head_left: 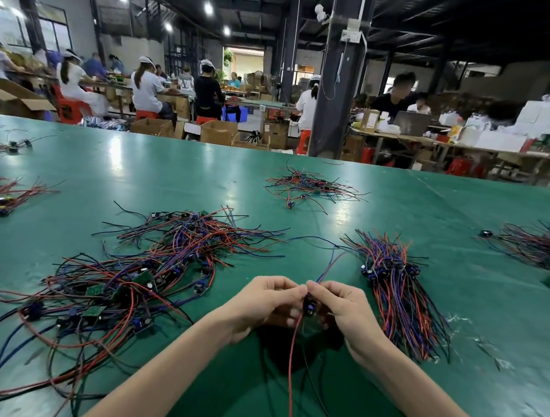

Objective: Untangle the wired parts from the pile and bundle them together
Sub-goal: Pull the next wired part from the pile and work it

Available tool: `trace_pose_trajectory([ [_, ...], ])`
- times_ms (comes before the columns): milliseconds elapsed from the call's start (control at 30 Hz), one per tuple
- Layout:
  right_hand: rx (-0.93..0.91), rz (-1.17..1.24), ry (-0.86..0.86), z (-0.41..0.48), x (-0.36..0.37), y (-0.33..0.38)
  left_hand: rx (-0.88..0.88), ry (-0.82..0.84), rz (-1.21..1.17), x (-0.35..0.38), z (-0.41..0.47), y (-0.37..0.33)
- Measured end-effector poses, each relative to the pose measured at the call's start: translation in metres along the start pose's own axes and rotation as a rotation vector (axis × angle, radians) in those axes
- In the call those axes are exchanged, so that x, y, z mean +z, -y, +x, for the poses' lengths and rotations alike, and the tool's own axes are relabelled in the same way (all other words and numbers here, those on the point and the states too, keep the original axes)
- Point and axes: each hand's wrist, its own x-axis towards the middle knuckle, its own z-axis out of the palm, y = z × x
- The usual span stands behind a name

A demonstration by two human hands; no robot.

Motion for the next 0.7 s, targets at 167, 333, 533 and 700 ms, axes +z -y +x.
trace_pose_trajectory([
  [167, -0.070, -0.234, 0.139, -0.002, 0.002, -0.002, 0.054, -0.059, 0.034, 0.000, 0.003, 0.001],
  [333, -0.099, -0.263, 0.181, -0.005, 0.004, -0.004, 0.141, -0.092, 0.060, 0.000, 0.003, 0.004],
  [533, -0.041, -0.283, 0.181, -0.006, 0.004, 0.002, 0.192, -0.165, -0.047, -0.004, 0.005, 0.003],
  [700, 0.070, -0.215, 0.148, -0.007, 0.004, 0.005, 0.219, -0.185, -0.029, -0.003, 0.007, 0.004],
])
